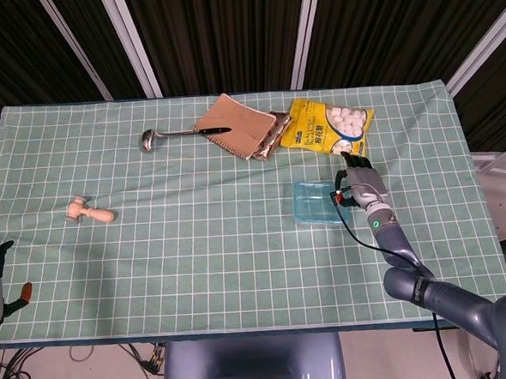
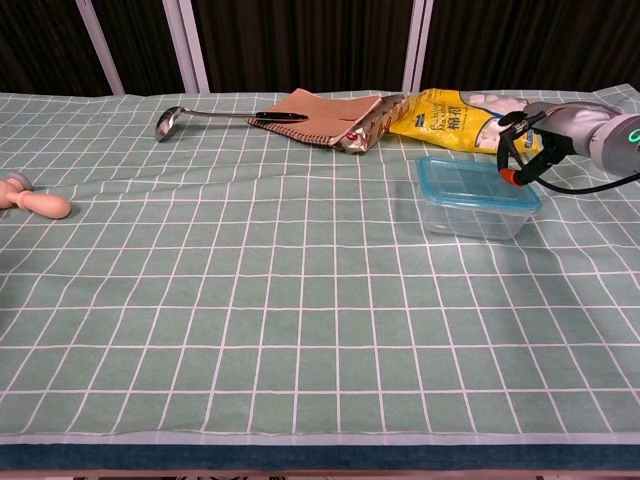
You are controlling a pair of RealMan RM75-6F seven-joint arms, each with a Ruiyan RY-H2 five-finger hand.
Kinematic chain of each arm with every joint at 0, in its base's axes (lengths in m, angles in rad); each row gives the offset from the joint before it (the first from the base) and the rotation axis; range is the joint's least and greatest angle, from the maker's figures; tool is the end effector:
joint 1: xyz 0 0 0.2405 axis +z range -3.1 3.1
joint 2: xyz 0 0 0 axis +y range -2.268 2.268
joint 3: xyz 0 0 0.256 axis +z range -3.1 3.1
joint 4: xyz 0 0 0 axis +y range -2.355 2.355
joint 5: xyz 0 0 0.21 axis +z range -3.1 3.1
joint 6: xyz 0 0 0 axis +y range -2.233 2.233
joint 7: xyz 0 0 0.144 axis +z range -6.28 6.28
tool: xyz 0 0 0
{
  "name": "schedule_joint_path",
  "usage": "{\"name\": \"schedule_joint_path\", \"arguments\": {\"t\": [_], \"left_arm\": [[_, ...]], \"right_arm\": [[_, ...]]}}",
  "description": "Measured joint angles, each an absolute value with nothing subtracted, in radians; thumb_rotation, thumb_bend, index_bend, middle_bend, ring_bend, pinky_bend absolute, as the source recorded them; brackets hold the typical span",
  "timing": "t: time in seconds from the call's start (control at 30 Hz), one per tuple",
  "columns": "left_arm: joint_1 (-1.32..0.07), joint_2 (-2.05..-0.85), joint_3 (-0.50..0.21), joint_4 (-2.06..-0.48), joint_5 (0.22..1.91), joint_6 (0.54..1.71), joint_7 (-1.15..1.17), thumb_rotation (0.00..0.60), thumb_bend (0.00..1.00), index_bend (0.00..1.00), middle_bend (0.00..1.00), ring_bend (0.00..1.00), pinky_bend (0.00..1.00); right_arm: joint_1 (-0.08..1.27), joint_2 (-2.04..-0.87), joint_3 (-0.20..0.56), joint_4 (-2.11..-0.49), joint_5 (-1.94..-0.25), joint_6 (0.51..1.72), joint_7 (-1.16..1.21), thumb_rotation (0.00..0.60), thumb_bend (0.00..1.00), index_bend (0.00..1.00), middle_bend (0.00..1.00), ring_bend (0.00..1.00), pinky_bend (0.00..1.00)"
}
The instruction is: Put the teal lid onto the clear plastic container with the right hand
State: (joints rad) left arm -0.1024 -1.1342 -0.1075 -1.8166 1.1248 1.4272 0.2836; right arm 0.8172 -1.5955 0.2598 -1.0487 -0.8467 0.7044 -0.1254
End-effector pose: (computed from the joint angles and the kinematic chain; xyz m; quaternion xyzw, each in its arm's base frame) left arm -0.3123 0.1863 0.1477 -0.5167 -0.4677 -0.2929 0.6546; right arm -0.2217 -0.4274 0.0089 0.6361 -0.5081 0.3209 0.4840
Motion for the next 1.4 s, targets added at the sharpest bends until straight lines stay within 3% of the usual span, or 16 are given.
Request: {"name": "schedule_joint_path", "arguments": {"t": [0.77, 1.07, 1.4], "left_arm": [[-0.101, -1.132, -0.108, -1.816, 1.13, 1.431, 0.278, 0.6, 0.35, 0.13, 0.0, 0.0, 0.0], [-0.102, -1.132, -0.106, -1.817, 1.131, 1.43, 0.278, 0.6, 0.35, 0.13, 0.0, 0.0, 0.0], [-0.101, -1.131, -0.105, -1.817, 1.136, 1.431, 0.276, 0.6, 0.35, 0.13, 0.0, 0.0, 0.0]], "right_arm": [[0.808, -1.585, 0.254, -1.107, -0.852, 0.726, -0.158, 0.6, 0.57, 0.62, 0.0, 0.0, 0.0], [0.778, -1.515, 0.278, -1.251, -0.92, 0.814, -0.123, 0.6, 0.57, 0.62, 0.0, 0.0, 0.0], [0.71, -1.443, 0.229, -1.427, -1.017, 0.911, -0.132, 0.6, 0.57, 0.62, 0.0, 0.0, 0.0]]}}
